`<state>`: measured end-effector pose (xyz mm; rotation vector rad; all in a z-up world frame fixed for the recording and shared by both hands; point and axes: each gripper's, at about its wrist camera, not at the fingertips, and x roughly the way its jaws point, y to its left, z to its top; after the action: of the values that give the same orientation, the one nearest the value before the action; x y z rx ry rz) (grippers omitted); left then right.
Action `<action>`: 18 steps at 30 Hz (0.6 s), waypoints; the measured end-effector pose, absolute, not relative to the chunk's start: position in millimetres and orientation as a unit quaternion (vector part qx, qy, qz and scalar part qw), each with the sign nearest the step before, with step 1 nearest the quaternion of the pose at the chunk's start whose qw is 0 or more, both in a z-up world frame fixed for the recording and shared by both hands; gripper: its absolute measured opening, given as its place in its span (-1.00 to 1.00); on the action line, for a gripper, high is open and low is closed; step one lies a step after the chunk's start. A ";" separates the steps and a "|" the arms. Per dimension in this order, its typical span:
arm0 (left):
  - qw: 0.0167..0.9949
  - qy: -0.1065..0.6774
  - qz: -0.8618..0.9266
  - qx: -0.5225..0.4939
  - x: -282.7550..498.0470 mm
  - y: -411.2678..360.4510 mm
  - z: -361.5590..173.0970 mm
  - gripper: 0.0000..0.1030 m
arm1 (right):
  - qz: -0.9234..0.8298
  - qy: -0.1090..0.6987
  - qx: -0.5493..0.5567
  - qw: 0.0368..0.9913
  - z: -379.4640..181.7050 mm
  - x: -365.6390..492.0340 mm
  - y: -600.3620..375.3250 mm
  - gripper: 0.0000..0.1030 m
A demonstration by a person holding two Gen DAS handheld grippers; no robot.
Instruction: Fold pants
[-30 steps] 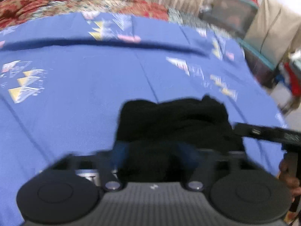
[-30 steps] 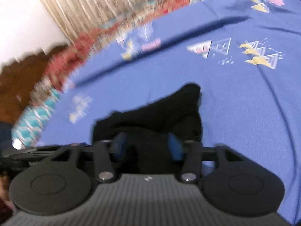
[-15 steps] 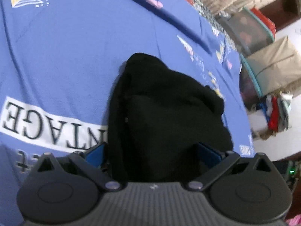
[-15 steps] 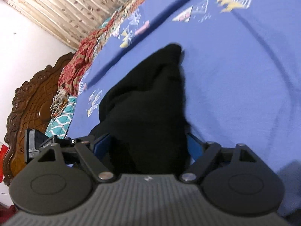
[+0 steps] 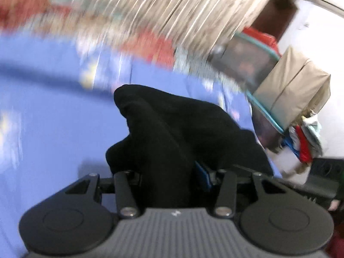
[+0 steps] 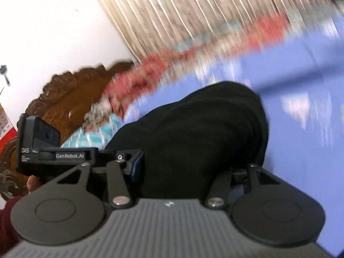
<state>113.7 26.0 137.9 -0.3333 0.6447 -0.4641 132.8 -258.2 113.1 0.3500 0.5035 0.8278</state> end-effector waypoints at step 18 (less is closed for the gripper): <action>0.921 0.368 -0.081 -0.102 290.1 2.7 17.6 0.07 | 0.313 0.339 0.178 0.869 21.5 306.2 -223.2 0.27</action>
<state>290.1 2.7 17.6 -0.2090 0.7567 -0.1656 306.2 -223.2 21.5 0.3732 0.7088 0.6539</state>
